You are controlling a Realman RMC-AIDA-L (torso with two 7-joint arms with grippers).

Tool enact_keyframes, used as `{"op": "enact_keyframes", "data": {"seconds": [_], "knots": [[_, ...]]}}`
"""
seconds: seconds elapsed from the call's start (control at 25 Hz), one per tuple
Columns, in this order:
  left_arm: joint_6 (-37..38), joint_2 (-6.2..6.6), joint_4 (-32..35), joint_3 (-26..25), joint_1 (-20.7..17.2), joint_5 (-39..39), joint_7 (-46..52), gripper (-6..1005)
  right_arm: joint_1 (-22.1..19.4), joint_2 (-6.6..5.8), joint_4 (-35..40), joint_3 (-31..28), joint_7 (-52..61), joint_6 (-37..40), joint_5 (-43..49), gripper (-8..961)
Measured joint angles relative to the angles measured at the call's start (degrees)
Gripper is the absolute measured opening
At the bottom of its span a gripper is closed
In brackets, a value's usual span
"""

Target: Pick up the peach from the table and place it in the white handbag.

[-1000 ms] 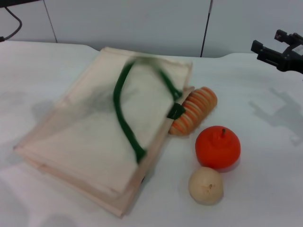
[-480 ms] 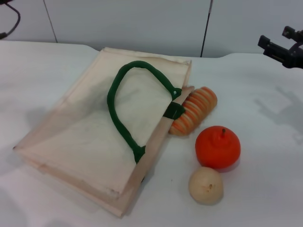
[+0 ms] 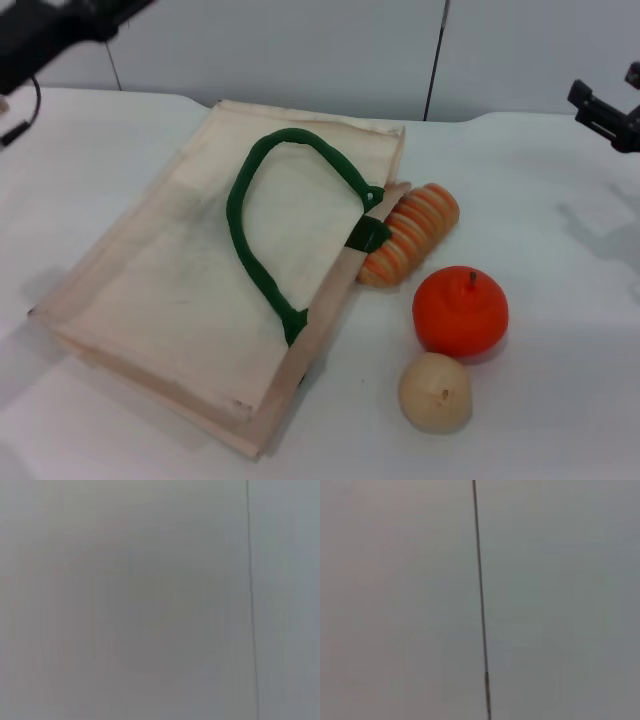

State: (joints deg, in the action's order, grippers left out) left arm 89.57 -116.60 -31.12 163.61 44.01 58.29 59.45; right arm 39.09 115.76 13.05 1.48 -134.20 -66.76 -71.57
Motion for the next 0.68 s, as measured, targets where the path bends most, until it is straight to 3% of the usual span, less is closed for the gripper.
{"op": "enact_keyframes", "data": {"seconds": [0.2, 0.36, 0.44, 0.68], "knots": [[-5.21, -0.24, 7.63, -0.49, -2.46, 2.05, -7.88, 765, -0.7, 0.26, -2.54, -5.4, -4.99, 0.81, 0.02, 894], [-8.73, -0.29, 15.12, -1.71, -4.62, 8.25, -13.7, 766, -2.39, 0.35, -7.15, -14.79, -13.42, 0.82, 0.0, 894], [-9.93, -0.18, 23.22, -2.71, -6.99, 16.43, -21.02, 766, -3.46, 0.44, -9.51, -19.17, -17.37, 0.82, 0.01, 894], [-9.94, 0.1, 25.51, -1.85, -7.7, 18.02, -22.22, 766, -4.56, 0.5, -11.65, -22.72, -19.72, 0.75, 0.01, 894]]}}
